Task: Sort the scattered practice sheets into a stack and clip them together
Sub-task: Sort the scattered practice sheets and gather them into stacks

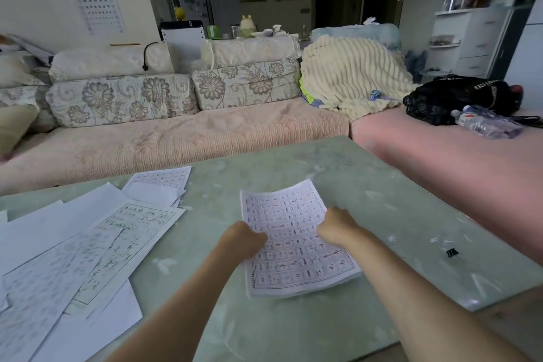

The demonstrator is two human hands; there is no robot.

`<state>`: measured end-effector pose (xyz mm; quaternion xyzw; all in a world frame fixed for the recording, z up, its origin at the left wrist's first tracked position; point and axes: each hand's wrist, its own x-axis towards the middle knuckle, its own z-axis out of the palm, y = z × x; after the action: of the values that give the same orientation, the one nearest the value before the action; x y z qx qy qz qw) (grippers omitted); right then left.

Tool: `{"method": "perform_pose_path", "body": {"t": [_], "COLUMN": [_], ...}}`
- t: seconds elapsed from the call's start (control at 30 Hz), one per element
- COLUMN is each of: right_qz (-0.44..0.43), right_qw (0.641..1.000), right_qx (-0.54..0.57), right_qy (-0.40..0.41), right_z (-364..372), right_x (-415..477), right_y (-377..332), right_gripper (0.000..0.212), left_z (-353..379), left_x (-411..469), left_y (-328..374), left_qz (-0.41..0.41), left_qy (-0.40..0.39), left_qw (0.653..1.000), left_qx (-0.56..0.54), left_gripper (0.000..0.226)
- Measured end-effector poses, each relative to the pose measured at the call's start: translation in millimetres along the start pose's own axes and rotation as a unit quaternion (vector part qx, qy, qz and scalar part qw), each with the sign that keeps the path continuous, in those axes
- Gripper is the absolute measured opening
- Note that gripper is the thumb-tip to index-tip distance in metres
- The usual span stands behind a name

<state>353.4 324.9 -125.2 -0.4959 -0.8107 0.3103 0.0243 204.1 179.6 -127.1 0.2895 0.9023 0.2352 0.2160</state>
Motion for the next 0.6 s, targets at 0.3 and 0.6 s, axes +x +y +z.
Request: {"method": "perform_pose_path", "body": {"t": [0.3,0.6], "right_qz": [-0.190,-0.218], "right_qw": [0.972,0.963], "right_qx": [-0.137,-0.157], "right_qy": [0.023,0.028], "right_z": [-1.9,9.0], "right_x": [-7.4,-26.0], "right_y": [8.0,-43.6], "right_gripper": [0.038,0.039], "left_z": [14.9,-9.2], "left_x": [3.5,-10.8], "left_y": [-13.3,-38.1], "left_qz": [0.245,0.251], "left_qy": [0.113,0.132], "left_qw": [0.944,0.951], "left_qx": [0.188,0.125], "left_gripper": [0.037,0.036]}}
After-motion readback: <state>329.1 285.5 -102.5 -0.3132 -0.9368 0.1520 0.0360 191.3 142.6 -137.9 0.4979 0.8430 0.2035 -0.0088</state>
